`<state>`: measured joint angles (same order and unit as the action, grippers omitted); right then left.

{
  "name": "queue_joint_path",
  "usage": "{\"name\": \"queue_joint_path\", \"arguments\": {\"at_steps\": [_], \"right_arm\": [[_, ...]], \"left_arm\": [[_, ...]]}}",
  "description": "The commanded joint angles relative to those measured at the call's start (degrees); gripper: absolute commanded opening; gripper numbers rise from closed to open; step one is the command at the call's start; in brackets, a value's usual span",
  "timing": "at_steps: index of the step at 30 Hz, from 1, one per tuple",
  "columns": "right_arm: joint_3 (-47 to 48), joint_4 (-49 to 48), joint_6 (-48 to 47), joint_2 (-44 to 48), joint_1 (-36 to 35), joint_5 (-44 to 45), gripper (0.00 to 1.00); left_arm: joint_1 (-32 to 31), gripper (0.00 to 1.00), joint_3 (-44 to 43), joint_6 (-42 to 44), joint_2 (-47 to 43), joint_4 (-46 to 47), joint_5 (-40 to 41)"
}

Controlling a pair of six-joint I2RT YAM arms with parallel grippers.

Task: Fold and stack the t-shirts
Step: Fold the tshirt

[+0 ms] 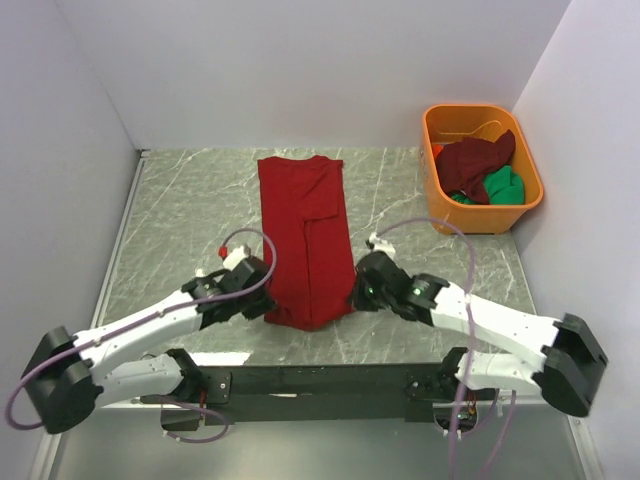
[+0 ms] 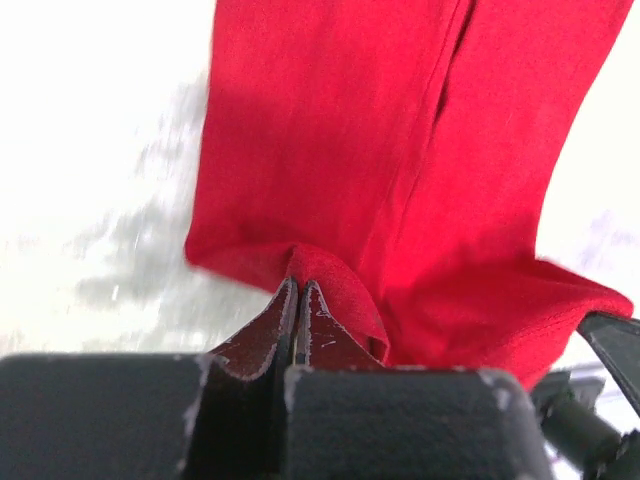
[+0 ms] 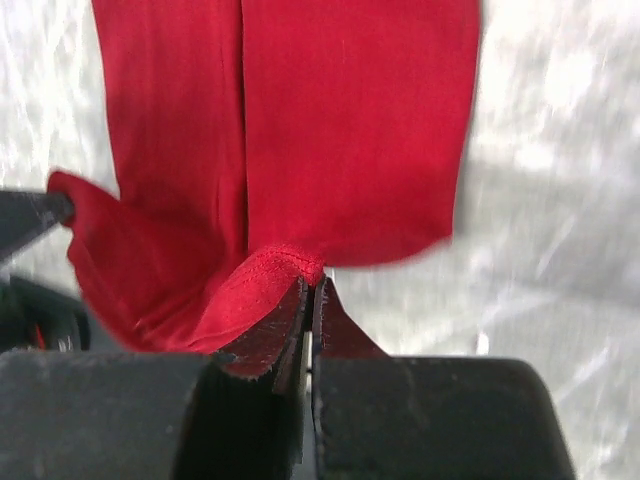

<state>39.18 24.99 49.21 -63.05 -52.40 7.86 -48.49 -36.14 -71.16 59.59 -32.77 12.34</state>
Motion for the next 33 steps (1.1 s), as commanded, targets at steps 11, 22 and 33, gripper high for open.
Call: {"name": "queue_joint_path", "arguments": {"at_steps": [11,22,33], "right_arm": [[22.85,-8.29,-10.18,-25.80,10.03,6.65,0.00],[36.40,-7.86,-12.64,-40.31,18.73,3.48,0.00],[42.30,-7.33,-13.70,-46.20,22.69,-0.29,0.00]], "left_arm": [[12.98,0.00,-16.58,9.89,21.86,13.88,0.58],[21.32,0.01,-31.09,13.06,35.32,11.16,-0.47],[26.87,0.01,-35.49,14.03,42.10,11.15,-4.25]]}}
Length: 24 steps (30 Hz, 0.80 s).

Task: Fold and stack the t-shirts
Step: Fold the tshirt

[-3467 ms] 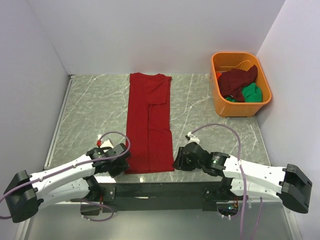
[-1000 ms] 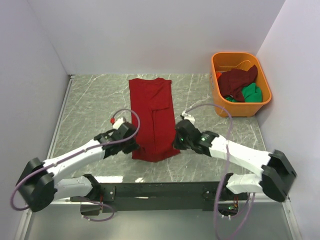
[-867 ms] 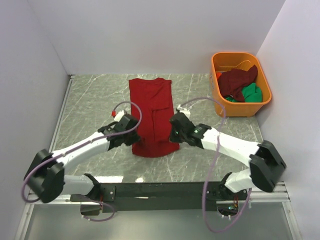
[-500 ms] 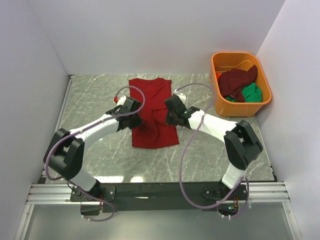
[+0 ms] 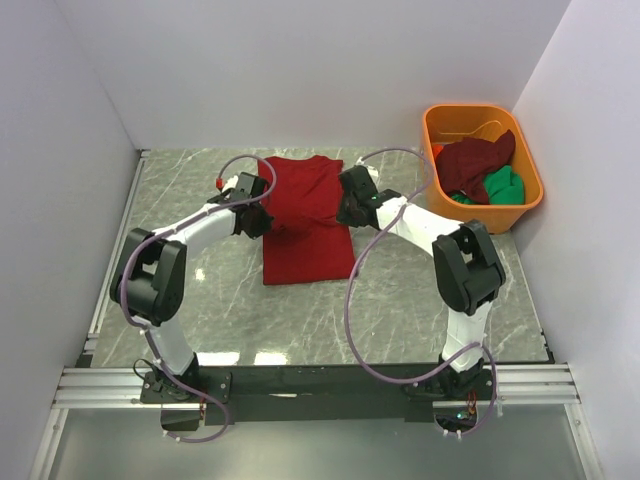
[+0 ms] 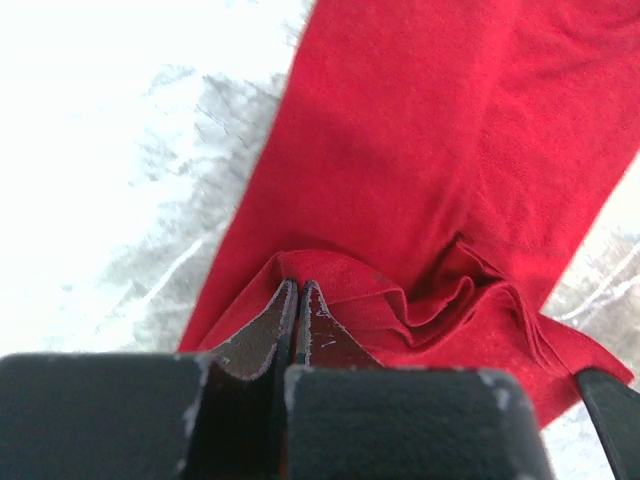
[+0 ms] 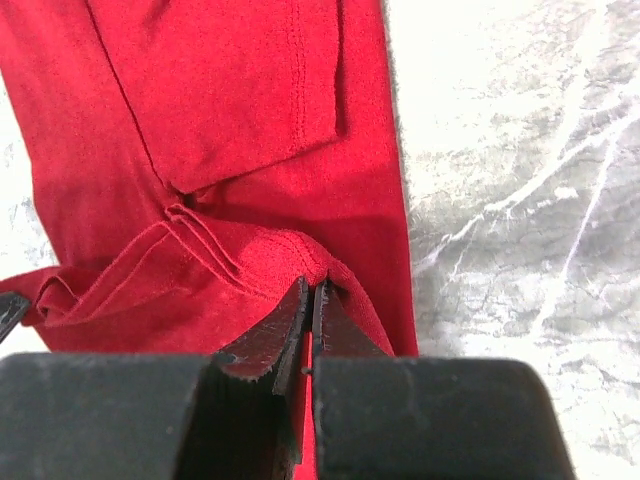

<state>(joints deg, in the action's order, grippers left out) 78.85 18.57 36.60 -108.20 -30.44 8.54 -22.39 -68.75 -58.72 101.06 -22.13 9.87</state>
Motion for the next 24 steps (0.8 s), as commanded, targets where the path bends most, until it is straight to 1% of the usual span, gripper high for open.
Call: {"name": "queue_joint_path", "arguments": {"at_steps": [1,11,16,24], "right_arm": [[2.54,-1.16,-1.18,-1.13,0.90,-1.06,0.00],[1.75,-2.92,-1.09,-1.48,3.63,-3.35,0.00],[3.06,-2.57,-1.44,-2.71,4.33,-4.14,0.00],[4.56,-2.75,-2.15,-4.38,5.12,-5.46,0.00]], "left_arm": [[1.03,0.01,-2.97,1.76,0.81,0.60,-1.96],[2.00,0.01,-6.04,2.56,3.27,-0.02,-3.10],[2.44,0.01,-6.74,2.64,4.58,-0.45,-3.10],[3.50,0.01,-5.43,1.85,4.15,0.51,-3.72]]}}
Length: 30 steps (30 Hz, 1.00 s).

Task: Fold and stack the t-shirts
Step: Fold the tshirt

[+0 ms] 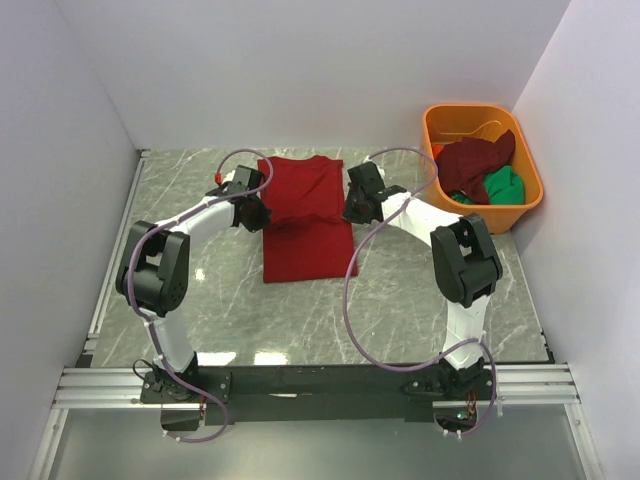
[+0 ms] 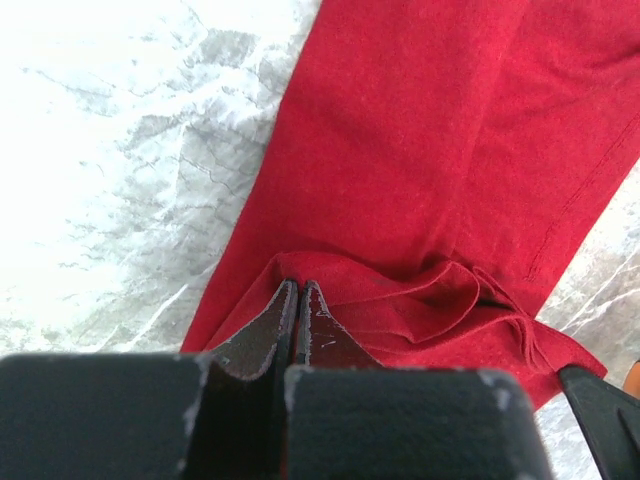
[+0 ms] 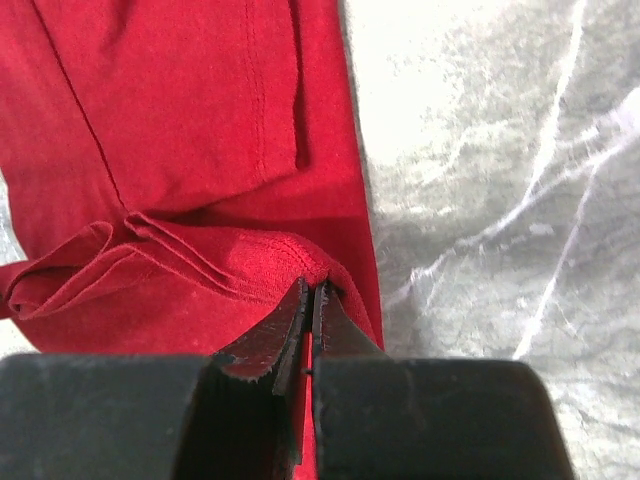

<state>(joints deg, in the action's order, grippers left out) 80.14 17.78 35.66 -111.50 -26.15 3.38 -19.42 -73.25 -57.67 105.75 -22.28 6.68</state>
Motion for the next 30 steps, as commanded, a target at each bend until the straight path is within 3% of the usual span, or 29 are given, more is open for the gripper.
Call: {"name": "queue_joint_path", "arguments": {"at_steps": [1,7,9,10,11,14,16,19,22,24,25,27,28,30], "right_arm": [[3.62,-2.05,-1.38,-1.26,0.84,-0.56,0.00],[5.29,-1.70,-1.65,-3.10,1.19,-1.00,0.00],[5.47,-1.43,-1.65,-3.63,1.54,-1.35,0.03],[5.55,-1.61,-1.65,-3.72,1.72,-1.62,0.10],[5.55,-1.70,-1.65,-3.55,1.89,-1.62,0.29],[5.55,-1.87,-1.91,-2.67,2.77,-1.79,0.58],[5.73,-1.44,-2.43,-1.79,3.30,-1.62,0.63],[5.65,-0.29,-3.23,0.49,3.21,-0.57,0.64],[3.89,-0.99,-2.96,2.87,2.08,-1.53,0.62],[3.53,-1.34,-3.14,3.40,-0.03,-1.44,0.55],[3.62,-1.87,-3.23,2.88,-0.74,-1.97,0.48],[3.97,-3.10,-3.23,1.82,-2.41,-3.20,0.44],[5.37,-3.02,-3.31,0.16,-2.93,-3.38,0.42],[6.95,-3.19,-3.67,-1.52,-4.16,-5.57,0.34]], "left_arm": [[0.70,0.01,-0.93,0.89,-0.38,0.84,-0.70],[1.05,0.01,-1.28,0.54,0.50,1.19,-1.40],[1.23,0.07,-1.89,0.63,0.94,1.19,-1.75],[1.23,0.15,-2.15,0.72,1.21,1.28,-1.76],[1.31,0.20,-2.24,0.80,1.12,1.36,-1.76],[2.10,0.41,-1.55,0.89,-0.46,2.33,-1.05],[3.07,0.52,-0.67,1.15,-2.99,3.47,-0.70],[3.34,0.56,0.39,1.77,-6.25,2.95,1.40],[2.46,0.54,2.41,1.51,-8.71,4.26,0.27],[0.54,0.50,3.03,1.33,-8.99,4.97,-0.96],[-0.17,0.43,2.85,1.33,-8.55,5.23,-1.40],[-2.01,0.35,1.80,1.24,-7.32,5.76,-2.10],[-2.37,0.23,1.28,1.07,-5.49,5.67,-2.54],[-2.55,0.13,-0.57,1.07,-3.55,6.11,-4.73]]}}
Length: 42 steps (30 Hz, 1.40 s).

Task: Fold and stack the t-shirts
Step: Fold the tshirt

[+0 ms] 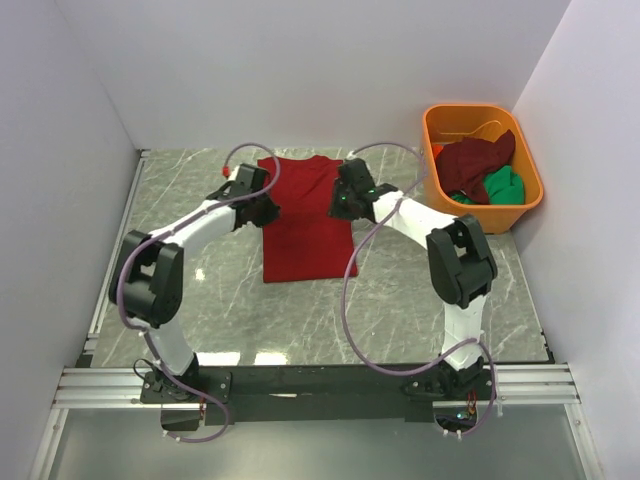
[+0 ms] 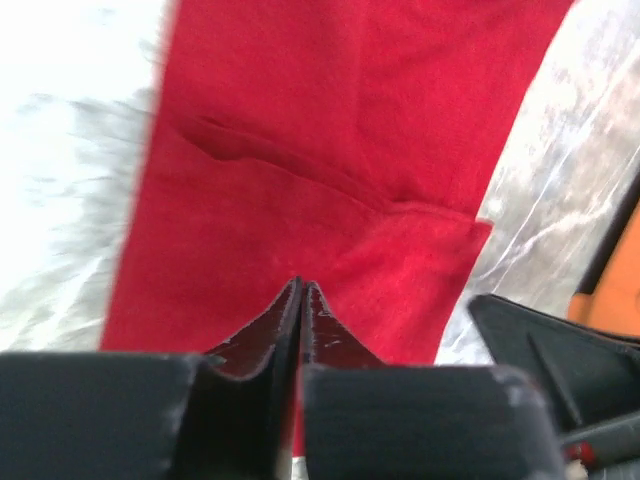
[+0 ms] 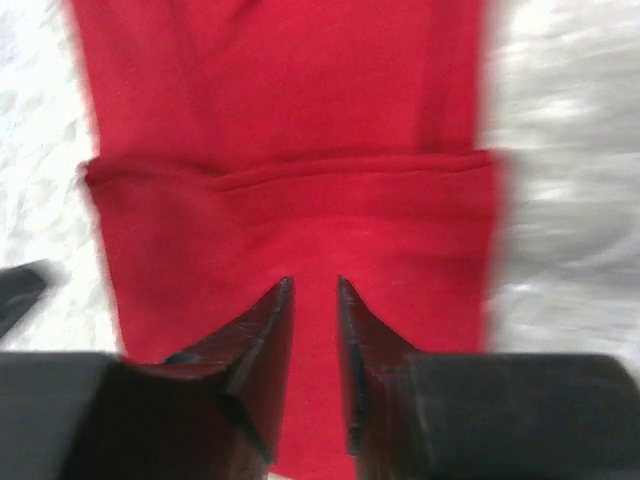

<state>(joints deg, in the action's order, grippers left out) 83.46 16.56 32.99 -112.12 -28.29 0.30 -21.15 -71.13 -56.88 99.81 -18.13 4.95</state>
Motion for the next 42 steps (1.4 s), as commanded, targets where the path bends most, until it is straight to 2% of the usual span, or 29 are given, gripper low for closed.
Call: {"name": "queue_joint_path", "arguments": {"at_steps": [1,3,12,22,32,42], "right_arm": [[4.60,-2.84,-1.00,-2.57,-2.20,-4.06,0.29],[6.61,-3.46,-0.83,-4.42,-2.56,-5.82,0.27],[13.56,-3.47,-0.30,-12.42,-2.47,-10.66,0.24],[18.32,-2.32,2.34,-19.63,0.08,-13.03,0.23],[16.47,-4.34,4.01,-19.64,2.89,-18.13,0.22],[11.30,-9.95,3.22,-13.66,6.49,-23.67,0.22]], "left_arm": [[-1.00,0.04,-3.13,0.02,4.15,2.65,-3.80],[-1.00,0.01,-4.01,0.46,5.74,3.89,-4.42],[-0.04,0.01,-11.13,2.13,15.06,5.91,-9.25],[3.74,0.01,-13.51,2.48,21.21,4.16,-10.48],[5.24,0.01,-12.36,2.74,21.48,4.68,-11.02],[5.41,0.01,-14.82,6.34,17.53,6.61,-11.45]]}}
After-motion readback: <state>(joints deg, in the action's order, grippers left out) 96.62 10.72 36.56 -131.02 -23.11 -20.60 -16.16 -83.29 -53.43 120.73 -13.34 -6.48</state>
